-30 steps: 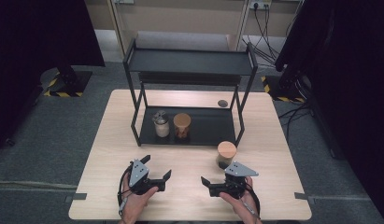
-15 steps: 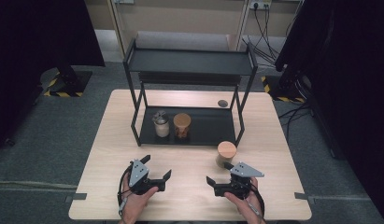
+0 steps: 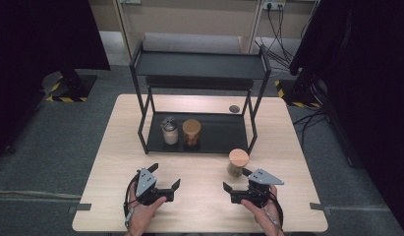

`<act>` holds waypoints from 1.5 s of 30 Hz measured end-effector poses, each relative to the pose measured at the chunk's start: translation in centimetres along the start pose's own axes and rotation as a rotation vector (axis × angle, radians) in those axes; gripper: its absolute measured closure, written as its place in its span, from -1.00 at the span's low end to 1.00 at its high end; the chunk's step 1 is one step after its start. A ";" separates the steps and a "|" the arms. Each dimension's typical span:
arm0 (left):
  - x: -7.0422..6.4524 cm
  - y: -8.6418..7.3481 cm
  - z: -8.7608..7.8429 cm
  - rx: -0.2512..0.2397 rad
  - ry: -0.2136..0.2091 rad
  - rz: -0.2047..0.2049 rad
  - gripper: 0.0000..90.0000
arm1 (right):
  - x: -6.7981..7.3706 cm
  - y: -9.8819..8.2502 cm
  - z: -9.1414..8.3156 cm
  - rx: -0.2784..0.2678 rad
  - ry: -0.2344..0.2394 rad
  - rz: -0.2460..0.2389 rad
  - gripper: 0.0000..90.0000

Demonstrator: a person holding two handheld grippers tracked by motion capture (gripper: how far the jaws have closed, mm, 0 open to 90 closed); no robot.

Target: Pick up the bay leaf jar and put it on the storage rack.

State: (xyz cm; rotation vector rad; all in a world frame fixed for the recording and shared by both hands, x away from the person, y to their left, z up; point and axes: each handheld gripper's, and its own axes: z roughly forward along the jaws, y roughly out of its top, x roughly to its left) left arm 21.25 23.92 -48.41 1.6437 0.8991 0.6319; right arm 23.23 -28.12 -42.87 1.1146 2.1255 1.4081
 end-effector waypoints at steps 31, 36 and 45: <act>0.0 0.0 0.0 -0.001 -0.001 0.001 -0.98 | -1.0 0.0 -0.4 -0.006 -0.070 0.025 -0.83; 0.0 0.0 0.0 0.001 -0.002 0.002 -0.98 | -1.2 0.0 -0.4 -0.009 -0.081 0.028 -0.83; 0.0 0.0 0.1 0.003 -0.002 0.002 -0.98 | -1.4 0.0 -0.3 -0.009 -0.095 0.033 -0.83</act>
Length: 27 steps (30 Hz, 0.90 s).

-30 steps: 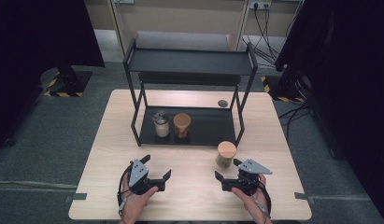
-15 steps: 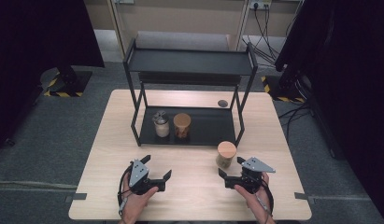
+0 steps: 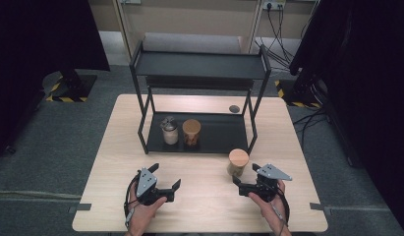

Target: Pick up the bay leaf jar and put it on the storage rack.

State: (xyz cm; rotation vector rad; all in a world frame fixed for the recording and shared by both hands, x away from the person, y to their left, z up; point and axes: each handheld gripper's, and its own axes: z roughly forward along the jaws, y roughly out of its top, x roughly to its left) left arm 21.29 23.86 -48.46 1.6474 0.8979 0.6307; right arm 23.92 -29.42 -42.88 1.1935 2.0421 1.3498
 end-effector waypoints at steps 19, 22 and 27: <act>0.0 0.0 0.1 0.003 0.000 -0.002 -0.98 | -0.5 0.5 1.1 0.012 -0.026 -0.003 -0.83; 0.0 -0.1 0.1 0.001 0.001 -0.005 -0.98 | -0.5 0.7 1.4 0.016 -0.025 -0.004 -0.83; 0.0 0.0 0.1 0.003 0.001 -0.002 -0.98 | -0.5 0.8 1.8 0.018 -0.029 -0.007 -0.83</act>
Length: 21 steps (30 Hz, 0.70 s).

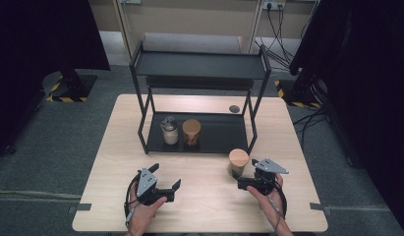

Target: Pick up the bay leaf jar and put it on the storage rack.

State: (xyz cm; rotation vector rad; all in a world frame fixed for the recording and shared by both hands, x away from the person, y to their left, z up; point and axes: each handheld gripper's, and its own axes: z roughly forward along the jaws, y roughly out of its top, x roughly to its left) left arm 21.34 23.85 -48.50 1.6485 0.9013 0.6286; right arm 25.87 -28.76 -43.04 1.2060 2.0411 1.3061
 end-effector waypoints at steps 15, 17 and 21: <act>0.0 0.0 0.0 -0.002 0.002 -0.001 -0.98 | 0.1 0.4 1.0 0.007 -0.001 -0.014 -0.83; 0.0 0.0 0.0 -0.001 0.002 -0.001 -0.98 | 0.1 0.5 1.0 0.006 -0.001 -0.017 -0.83; 0.0 0.0 0.0 -0.001 0.003 -0.001 -0.98 | 0.1 0.7 1.2 0.004 -0.002 -0.018 -0.83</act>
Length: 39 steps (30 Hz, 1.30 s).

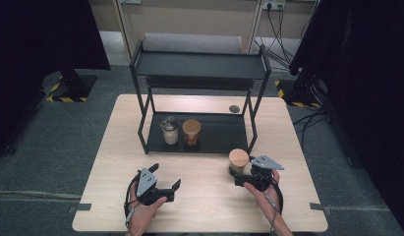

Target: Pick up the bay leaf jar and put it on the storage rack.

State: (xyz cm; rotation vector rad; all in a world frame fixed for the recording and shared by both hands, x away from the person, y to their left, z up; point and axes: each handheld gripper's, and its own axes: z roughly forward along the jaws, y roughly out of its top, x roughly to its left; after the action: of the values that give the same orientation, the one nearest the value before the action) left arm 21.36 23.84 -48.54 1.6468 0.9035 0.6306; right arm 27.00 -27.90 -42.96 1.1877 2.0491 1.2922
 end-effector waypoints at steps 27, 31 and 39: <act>0.0 0.0 0.0 0.000 -0.002 0.002 -0.98 | -0.1 0.6 1.7 0.028 -0.011 -0.042 -0.58; 0.0 0.0 0.0 -0.001 -0.003 -0.001 -0.98 | -0.1 0.5 1.9 0.028 -0.011 -0.049 -0.54; 0.0 0.0 0.0 0.002 -0.003 0.001 -0.98 | -0.3 0.5 2.0 0.030 -0.015 -0.070 -0.43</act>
State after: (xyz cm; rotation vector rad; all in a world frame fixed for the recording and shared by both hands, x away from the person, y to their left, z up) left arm 21.37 23.80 -48.56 1.6498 0.9011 0.6275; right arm 28.77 -27.04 -43.44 1.1249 2.0867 1.2206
